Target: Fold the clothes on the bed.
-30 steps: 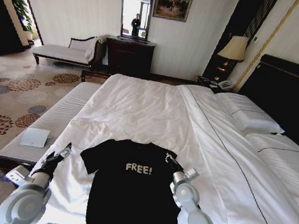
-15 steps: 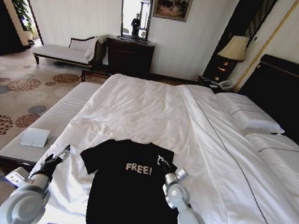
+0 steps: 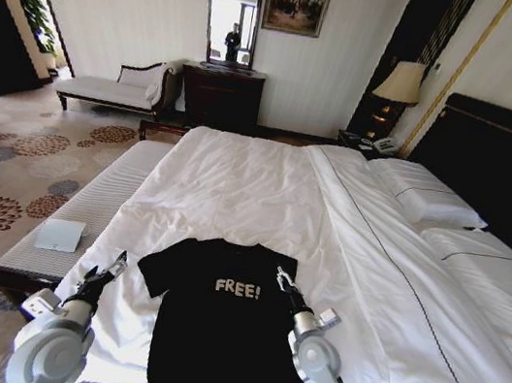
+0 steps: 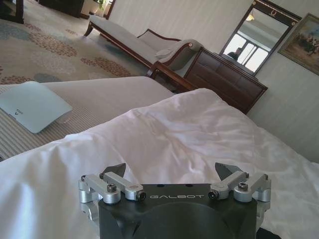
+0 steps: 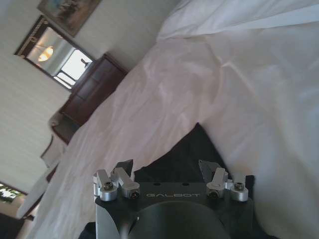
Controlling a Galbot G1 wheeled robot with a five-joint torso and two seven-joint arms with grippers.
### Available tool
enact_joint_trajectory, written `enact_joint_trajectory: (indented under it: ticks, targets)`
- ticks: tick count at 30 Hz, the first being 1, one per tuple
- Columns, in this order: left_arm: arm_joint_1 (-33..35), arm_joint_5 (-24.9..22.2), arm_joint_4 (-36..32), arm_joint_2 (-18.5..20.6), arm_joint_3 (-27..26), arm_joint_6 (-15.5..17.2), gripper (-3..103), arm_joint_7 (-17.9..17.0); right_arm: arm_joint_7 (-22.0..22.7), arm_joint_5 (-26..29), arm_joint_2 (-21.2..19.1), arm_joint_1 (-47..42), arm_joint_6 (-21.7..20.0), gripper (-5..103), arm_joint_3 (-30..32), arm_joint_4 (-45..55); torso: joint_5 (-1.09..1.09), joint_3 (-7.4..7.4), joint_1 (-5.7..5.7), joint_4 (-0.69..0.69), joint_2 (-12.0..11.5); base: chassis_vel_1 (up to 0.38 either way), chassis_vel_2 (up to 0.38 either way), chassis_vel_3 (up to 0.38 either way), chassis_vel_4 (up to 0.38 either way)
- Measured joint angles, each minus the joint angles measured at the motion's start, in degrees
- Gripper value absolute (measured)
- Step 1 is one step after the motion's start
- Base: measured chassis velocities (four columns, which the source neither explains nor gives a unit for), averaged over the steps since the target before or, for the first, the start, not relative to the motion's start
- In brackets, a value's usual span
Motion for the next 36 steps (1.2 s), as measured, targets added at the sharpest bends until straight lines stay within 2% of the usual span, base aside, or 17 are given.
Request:
enact_joint_trajectory:
  ticks: [2,4,7,15,23,28,32,33,36]
  targets:
    - [0.0,0.0,0.0,0.0,0.0,0.0,100,0.0,1.7,0.6,-0.1,-0.1,-0.6,76,0.6,0.2,0.00,0.00,0.00,0.00,0.0,0.000,0.000,0.000,0.000]
    - [0.0,-0.1,0.2,0.1,0.0,0.0,100,0.0,4.9,1.7,-0.4,-0.6,-2.4,86,1.8,0.9,0.00,0.00,0.00,0.00,0.0,0.000,0.000,0.000,0.000]
    - [-0.1,-0.1,0.4,0.1,0.2,-0.1,100,0.0,7.4,3.7,-0.4,-1.4,-5.3,99,2.1,1.7,0.00,0.01,0.00,0.00,0.0,0.000,0.000,0.000,0.000]
    - [0.0,-0.1,0.6,0.1,0.3,-0.2,100,-0.2,8.1,5.1,0.5,-1.8,-8.8,100,1.1,2.7,0.00,0.01,0.00,0.00,0.0,0.000,0.000,0.000,0.000]
    - [0.5,-0.4,1.1,0.6,-0.4,-0.6,100,-0.2,5.5,4.4,0.4,-3.3,-9.4,100,0.9,4.6,-0.01,0.00,0.00,0.00,0.0,0.000,0.000,0.000,0.000]
    - [0.4,-0.5,1.1,0.6,-0.4,-0.6,100,-0.3,2.3,2.3,-0.1,-6.2,-9.0,100,0.6,6.7,0.00,0.01,0.00,0.00,0.0,0.000,0.000,0.000,0.000]
    - [0.3,-0.2,1.4,0.3,0.0,-0.7,100,-0.4,-3.5,-1.6,-0.4,-10.3,-7.5,100,-0.3,8.6,-0.01,0.00,0.00,-0.01,0.0,0.000,0.000,0.000,0.000]
    - [0.3,-0.2,1.4,0.3,0.0,-0.7,100,-0.4,-3.5,-1.6,-0.4,-10.3,-7.5,100,-0.3,8.6,-0.01,0.00,0.00,-0.01,0.0,0.000,0.000,0.000,0.000]
    - [0.3,0.2,1.6,0.1,0.3,-0.8,100,-0.4,-7.4,-4.9,-0.5,-12.4,-6.3,100,-1.1,9.1,-0.01,0.00,0.00,0.00,0.0,0.000,0.000,0.000,0.000]
